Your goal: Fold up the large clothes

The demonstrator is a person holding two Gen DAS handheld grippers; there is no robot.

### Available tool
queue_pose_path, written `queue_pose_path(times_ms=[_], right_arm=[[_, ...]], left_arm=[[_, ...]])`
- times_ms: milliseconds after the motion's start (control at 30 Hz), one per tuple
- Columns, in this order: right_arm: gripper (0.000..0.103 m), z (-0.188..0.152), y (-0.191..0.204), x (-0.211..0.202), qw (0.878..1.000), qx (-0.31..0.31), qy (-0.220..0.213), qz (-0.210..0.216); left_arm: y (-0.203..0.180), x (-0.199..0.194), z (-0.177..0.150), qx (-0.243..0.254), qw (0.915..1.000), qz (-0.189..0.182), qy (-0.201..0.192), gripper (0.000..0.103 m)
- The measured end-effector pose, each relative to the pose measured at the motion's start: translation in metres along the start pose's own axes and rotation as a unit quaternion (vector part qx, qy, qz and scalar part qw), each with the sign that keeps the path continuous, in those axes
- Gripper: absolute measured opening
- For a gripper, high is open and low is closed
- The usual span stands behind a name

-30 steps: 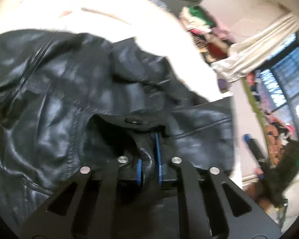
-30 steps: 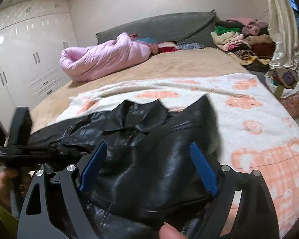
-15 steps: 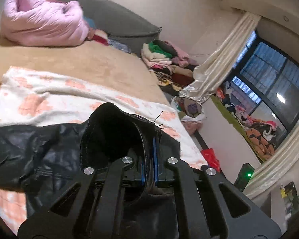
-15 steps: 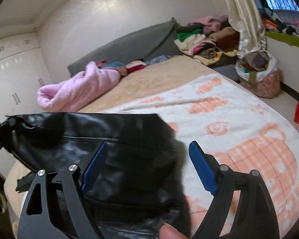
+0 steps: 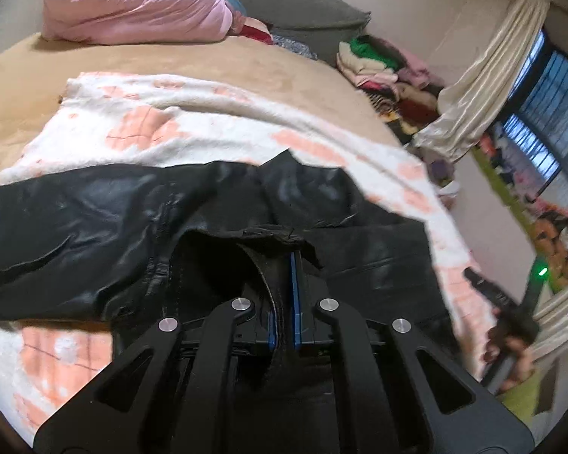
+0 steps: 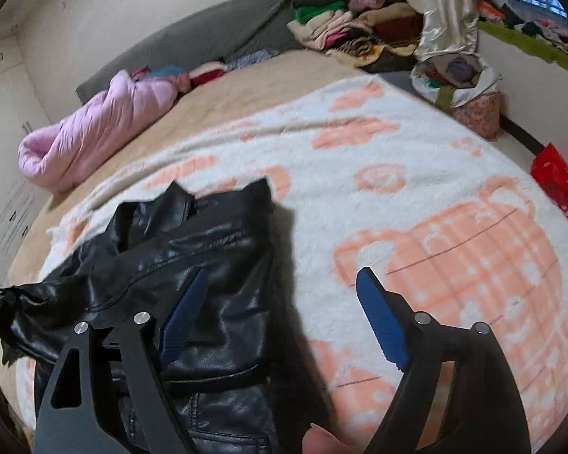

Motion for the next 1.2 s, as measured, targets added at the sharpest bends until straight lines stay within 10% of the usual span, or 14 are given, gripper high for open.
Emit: queue_pose_path(times_ms=[167, 300, 700, 967, 1200], right_arm=[[0.075, -0.011, 0.030, 0.011, 0.999, -0.045, 0.009, 0.014], [0.051, -0.020, 0.058, 0.016, 0.995, -0.083, 0.022, 0.051], [0.049, -0.051, 0.063, 0.065, 0.986, -0.134, 0.100, -0.015], [0.051, -0.036, 0.078, 0.036, 0.988, -0.137, 0.061, 0.042], [0.051, -0.041, 0.103, 0.019, 0.981, -0.163, 0.063, 0.086]], left_arm=[[0.012, 0.011, -0.018, 0.019, 0.9995, 0.026, 0.004, 0.001], [0.025, 0.019, -0.025, 0.021, 0.9990, 0.039, 0.010, 0.001], [0.056, 0.035, -0.046, 0.007, 0.9975, 0.060, 0.036, 0.007], [0.052, 0.006, -0.032, 0.002, 0.9986, 0.052, 0.009, 0.036], [0.029, -0.031, -0.014, 0.070, 0.9911, 0.104, -0.046, 0.040]])
Point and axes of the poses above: each gripper's, at about its wrist camera, not at the fingertips, and x roughly the way its jaws point, y to its left, z to its top, the point moved 8 cm from there along x, roughly the way its jaws point, and after that the axes turned 2 degrees about -y, right-handed, at the moved point
